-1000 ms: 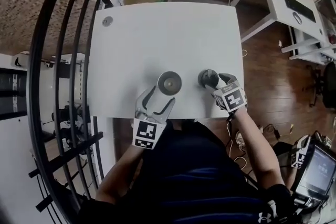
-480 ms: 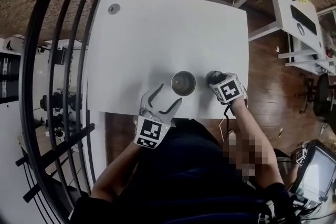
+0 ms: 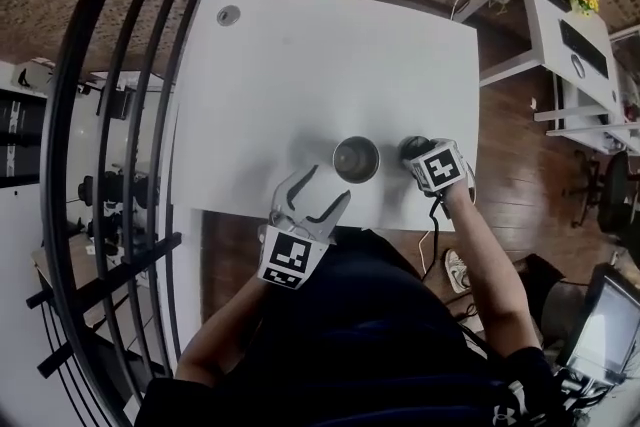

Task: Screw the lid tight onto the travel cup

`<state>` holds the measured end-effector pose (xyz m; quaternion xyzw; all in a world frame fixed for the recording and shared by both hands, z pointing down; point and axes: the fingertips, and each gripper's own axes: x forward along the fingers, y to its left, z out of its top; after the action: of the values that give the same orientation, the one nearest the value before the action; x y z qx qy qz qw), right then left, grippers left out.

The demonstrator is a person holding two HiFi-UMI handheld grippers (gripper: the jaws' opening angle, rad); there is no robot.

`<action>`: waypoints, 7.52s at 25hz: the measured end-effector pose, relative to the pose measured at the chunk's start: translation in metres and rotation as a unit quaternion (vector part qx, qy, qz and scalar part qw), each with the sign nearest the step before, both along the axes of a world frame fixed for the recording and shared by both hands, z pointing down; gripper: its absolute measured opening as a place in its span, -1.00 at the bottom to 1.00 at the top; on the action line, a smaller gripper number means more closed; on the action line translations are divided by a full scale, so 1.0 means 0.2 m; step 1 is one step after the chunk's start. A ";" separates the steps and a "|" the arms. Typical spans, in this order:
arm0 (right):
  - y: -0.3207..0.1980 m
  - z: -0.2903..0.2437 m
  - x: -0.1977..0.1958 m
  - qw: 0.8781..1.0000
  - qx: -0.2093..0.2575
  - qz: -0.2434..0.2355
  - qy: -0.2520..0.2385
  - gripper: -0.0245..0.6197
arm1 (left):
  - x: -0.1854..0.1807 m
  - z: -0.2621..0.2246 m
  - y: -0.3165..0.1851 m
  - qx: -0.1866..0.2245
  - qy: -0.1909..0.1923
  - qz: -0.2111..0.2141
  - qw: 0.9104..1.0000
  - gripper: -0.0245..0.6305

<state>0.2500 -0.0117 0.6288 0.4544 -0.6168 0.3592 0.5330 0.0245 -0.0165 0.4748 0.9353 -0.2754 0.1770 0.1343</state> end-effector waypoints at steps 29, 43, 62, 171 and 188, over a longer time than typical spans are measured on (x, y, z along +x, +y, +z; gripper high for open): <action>-0.27 -0.32 0.27 0.970 0.233 0.008 -0.065 -0.40 | -0.08 -0.01 0.00 -0.010 0.003 -0.037 0.999 -0.16; -0.49 -0.01 0.67 0.994 0.096 0.006 -0.050 0.34 | -0.09 0.05 -0.01 -0.033 -0.025 -0.085 0.996 -0.15; -0.54 -0.01 0.67 0.994 0.074 -0.010 -0.081 0.33 | -0.10 0.04 -0.06 -0.042 -0.015 -0.109 0.993 -0.18; -0.14 -0.84 -0.99 0.916 -0.009 -0.398 -0.055 0.38 | 0.29 0.24 -0.07 0.086 -0.105 0.261 0.956 0.25; -0.09 -0.83 -1.00 0.683 -0.020 -0.729 0.048 0.46 | 0.24 0.28 -0.07 0.154 -0.180 0.315 0.919 0.25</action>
<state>0.0496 -0.0304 0.4622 -0.1321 -0.7194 -0.1529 0.6646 0.0720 -0.0305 0.5298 0.9351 -0.0099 0.3311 -0.1259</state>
